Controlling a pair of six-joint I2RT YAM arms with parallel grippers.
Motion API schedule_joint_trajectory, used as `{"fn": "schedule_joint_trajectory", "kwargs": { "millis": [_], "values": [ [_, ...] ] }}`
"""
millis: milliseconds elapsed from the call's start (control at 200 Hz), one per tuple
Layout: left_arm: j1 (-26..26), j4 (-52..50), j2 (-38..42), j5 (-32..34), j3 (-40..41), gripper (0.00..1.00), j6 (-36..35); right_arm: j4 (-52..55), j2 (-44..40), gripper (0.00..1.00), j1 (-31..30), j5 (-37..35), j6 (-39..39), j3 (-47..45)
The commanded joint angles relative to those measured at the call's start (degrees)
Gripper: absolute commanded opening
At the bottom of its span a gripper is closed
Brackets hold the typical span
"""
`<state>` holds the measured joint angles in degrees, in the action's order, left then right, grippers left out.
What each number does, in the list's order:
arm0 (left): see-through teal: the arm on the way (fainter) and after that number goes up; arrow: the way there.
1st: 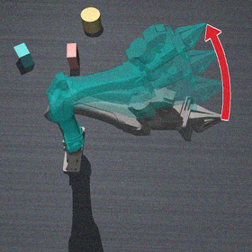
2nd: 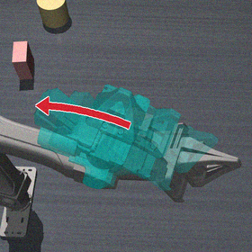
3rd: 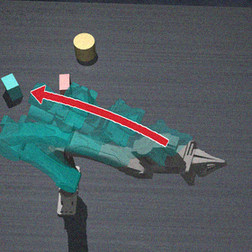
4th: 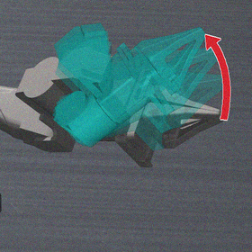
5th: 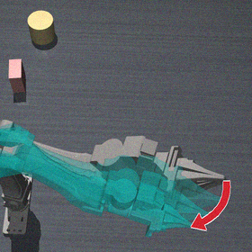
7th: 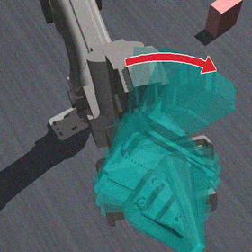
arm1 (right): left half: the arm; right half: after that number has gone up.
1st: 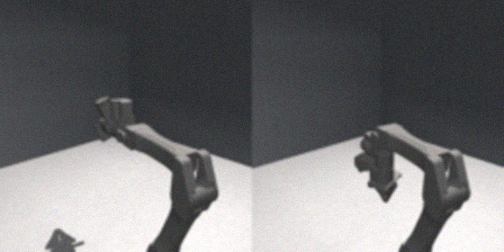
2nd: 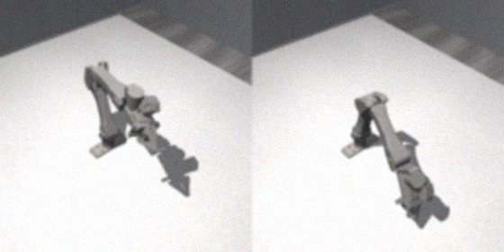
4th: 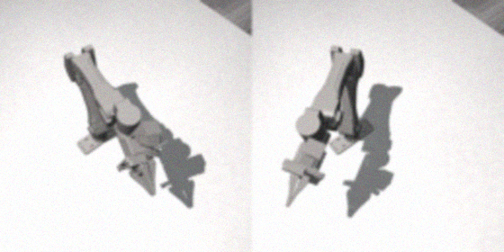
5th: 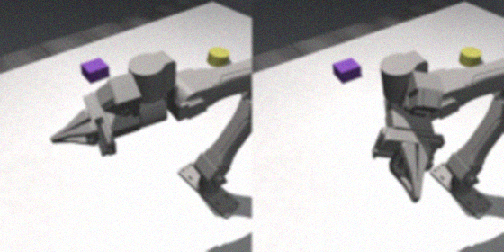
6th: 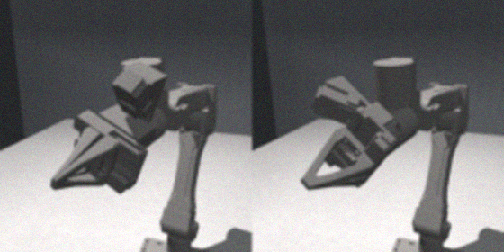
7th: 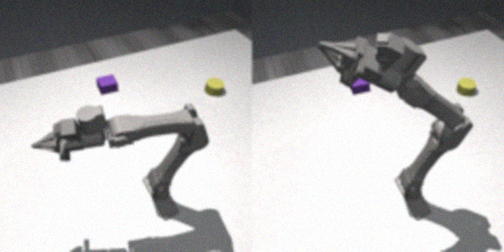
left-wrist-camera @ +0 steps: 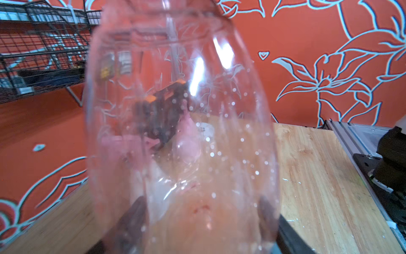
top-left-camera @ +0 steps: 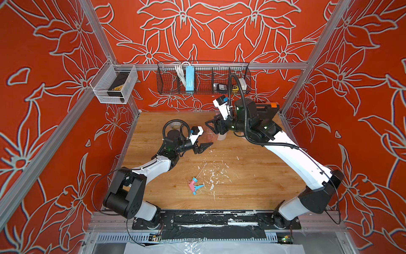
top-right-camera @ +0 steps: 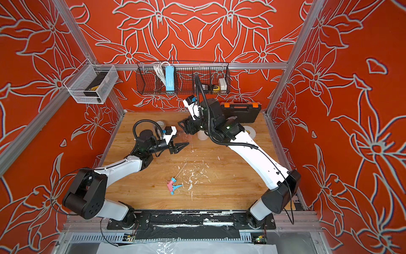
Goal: Attach spray nozzles to spray bottles
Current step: Pick up the spray bottle from the center of the board, then adjust the spray nozzle at the center of the board.
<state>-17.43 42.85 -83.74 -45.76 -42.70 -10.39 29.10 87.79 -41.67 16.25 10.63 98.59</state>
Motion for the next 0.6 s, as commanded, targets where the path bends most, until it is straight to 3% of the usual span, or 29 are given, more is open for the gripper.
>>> {"fn": "schedule_joint_trajectory", "kwargs": {
  "millis": [0, 185, 320, 460, 591],
  "values": [
    [2.38, 2.32, 1.93, 1.28, 0.72, 0.49, 1.60, 3.67, -3.72, 0.67, 0.45, -2.18, -1.46, 1.62],
    [6.50, 2.81, 6.63, 15.55, 4.54, 0.49, 1.87, 4.75, -8.75, 0.64, -0.38, 2.99, 0.44, -8.92],
    [7.28, 3.17, 10.15, 28.21, 6.92, 0.50, 2.43, 1.07, -9.88, 0.60, -5.29, 4.40, 3.33, -20.85],
    [7.32, 4.92, 13.68, 33.88, 10.03, 0.50, 2.26, -5.38, -7.15, 0.59, -9.74, 5.68, 5.20, -29.61],
    [7.32, 3.67, 16.76, 36.08, 11.78, 0.50, 1.49, -11.94, -1.35, 0.60, -10.25, 9.72, 3.80, -34.68]
  ]
}}
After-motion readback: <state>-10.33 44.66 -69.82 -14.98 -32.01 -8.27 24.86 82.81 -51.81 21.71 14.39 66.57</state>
